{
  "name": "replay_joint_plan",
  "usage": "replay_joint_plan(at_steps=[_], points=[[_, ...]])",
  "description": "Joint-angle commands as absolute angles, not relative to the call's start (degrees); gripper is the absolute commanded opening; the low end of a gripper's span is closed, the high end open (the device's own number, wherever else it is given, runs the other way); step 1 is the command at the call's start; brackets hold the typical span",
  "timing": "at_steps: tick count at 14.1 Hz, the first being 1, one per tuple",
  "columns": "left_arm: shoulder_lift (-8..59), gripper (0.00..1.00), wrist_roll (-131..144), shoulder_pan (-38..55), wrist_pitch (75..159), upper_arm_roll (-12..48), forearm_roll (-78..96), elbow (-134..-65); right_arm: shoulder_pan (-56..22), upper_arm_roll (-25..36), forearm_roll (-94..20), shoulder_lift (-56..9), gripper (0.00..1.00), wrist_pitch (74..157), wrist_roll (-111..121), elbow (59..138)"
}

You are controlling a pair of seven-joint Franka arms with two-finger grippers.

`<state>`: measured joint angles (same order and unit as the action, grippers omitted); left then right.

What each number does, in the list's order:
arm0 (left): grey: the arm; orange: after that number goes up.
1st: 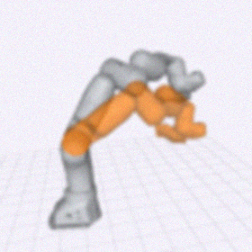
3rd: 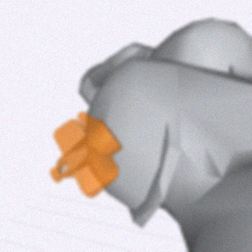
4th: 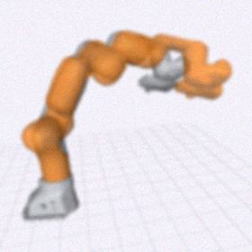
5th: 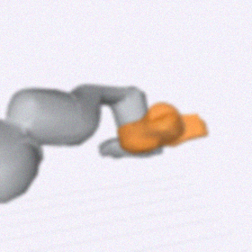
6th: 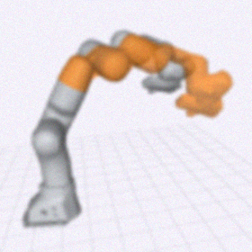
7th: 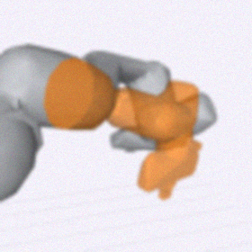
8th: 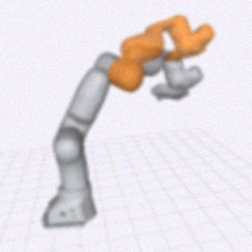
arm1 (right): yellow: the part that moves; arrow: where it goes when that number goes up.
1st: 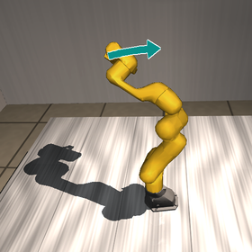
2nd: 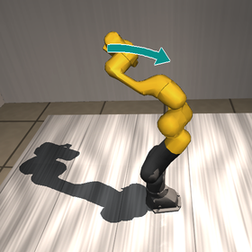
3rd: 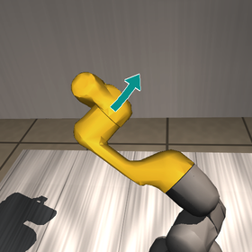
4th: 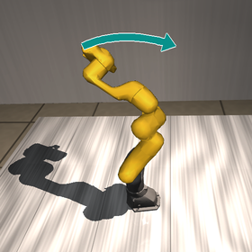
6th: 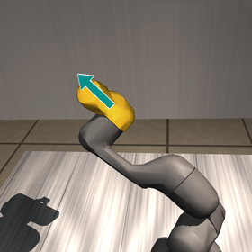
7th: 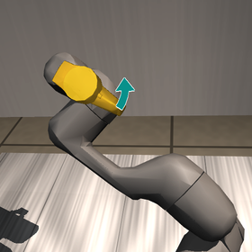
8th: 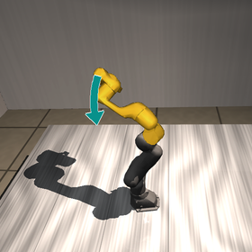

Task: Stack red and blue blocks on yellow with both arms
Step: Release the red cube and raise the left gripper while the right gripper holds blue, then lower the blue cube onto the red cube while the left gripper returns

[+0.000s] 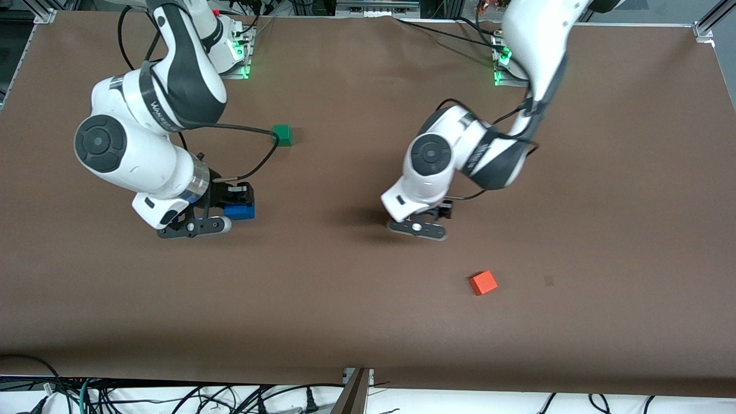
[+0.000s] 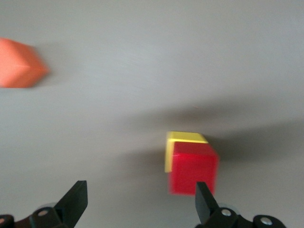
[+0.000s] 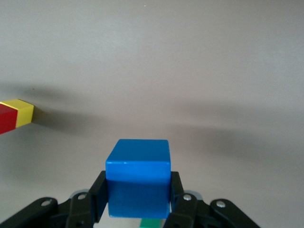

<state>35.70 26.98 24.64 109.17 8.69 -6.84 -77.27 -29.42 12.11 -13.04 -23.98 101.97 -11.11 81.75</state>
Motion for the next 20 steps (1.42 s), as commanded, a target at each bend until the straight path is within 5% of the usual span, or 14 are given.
replay_joint_plan(at_steps=[1, 8, 12, 20], points=[[32.27, 1.00, 27.07, 17.96, 100.92, 9.32, -7.73, -70.25, -33.64, 12.13, -13.71, -26.36, 0.45, 101.34, -19.74, 77.01], [22.77, 1.00, 20.94, 4.85, 97.75, 9.67, -7.65, -69.52, -43.85, 10.90, -13.97, -39.09, 0.45, 105.98, -41.19, 63.03], [22.06, 1.00, 8.90, -4.63, 94.32, 9.58, -0.55, -69.61, -45.78, 7.30, -13.89, -44.64, 0.45, 119.68, -51.40, 62.67], [19.43, 1.00, 2.20, -7.82, 83.69, 9.76, 1.32, -70.49, -50.71, 7.73, -12.83, -49.13, 0.48, 125.77, -57.39, 62.67]])
